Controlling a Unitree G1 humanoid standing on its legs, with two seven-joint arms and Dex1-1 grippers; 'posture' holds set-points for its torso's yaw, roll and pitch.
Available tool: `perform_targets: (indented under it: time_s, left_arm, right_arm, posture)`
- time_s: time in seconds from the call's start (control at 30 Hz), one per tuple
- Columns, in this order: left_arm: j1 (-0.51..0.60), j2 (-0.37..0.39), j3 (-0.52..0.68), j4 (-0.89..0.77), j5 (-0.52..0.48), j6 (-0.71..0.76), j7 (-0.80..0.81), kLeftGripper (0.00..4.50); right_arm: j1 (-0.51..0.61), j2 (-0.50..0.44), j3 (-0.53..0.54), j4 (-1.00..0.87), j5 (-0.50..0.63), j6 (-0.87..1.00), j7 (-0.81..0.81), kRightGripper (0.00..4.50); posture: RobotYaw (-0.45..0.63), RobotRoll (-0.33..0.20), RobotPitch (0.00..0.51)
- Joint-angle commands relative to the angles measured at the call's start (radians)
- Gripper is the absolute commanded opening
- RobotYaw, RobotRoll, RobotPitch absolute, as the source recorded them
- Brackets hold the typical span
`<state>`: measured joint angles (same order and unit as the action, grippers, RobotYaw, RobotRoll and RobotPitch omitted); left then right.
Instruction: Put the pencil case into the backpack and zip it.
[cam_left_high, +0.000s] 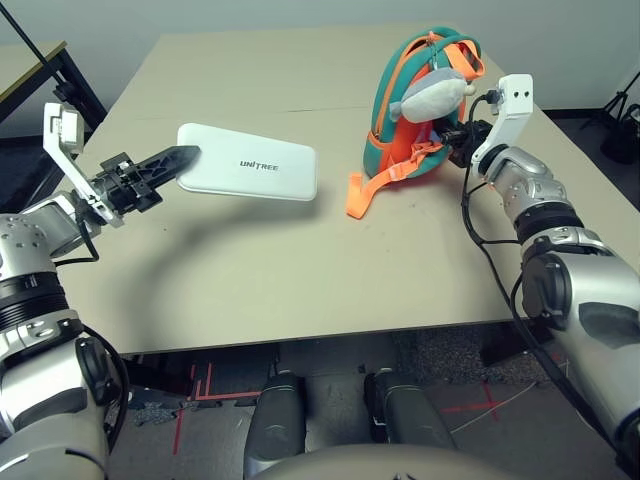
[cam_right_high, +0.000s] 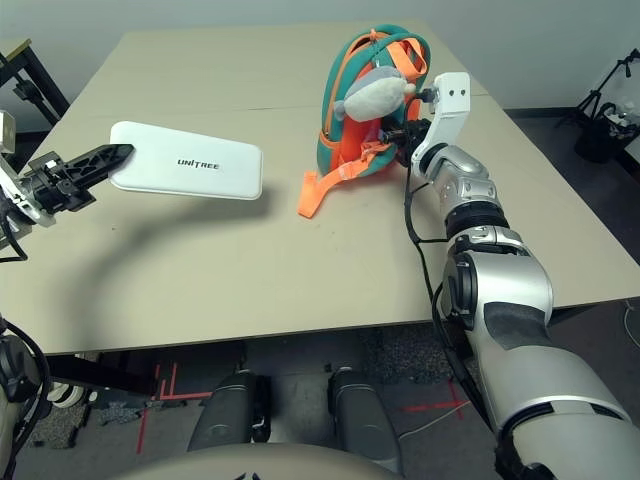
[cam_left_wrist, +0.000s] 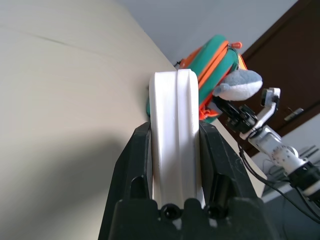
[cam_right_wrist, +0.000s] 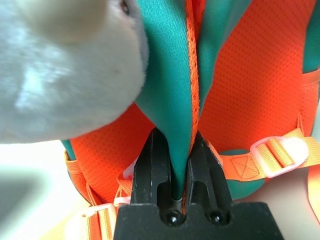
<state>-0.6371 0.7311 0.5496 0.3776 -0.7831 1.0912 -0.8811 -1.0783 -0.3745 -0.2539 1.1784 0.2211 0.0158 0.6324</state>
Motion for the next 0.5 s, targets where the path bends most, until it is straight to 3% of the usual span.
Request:
perform_targets:
  time_s: [0.03,0.5]
  left_arm:
    - [-0.057,0.012,0.032,0.031,-0.002,-0.080,0.034,1.23]
    - [-0.177,0.017,-0.050,0.168,0.020,-0.174,0.005,1.23]
  right_arm:
    - [0.009,0.016,-0.015,-0.092,0.042,0.026,0.050,0.04]
    - [0.335,0.056,0.037,-0.997,0.274,0.520,0.061,0.04]
  posture:
    - [0.01,0.000,0.048]
    - [-0.06,0.000,0.054]
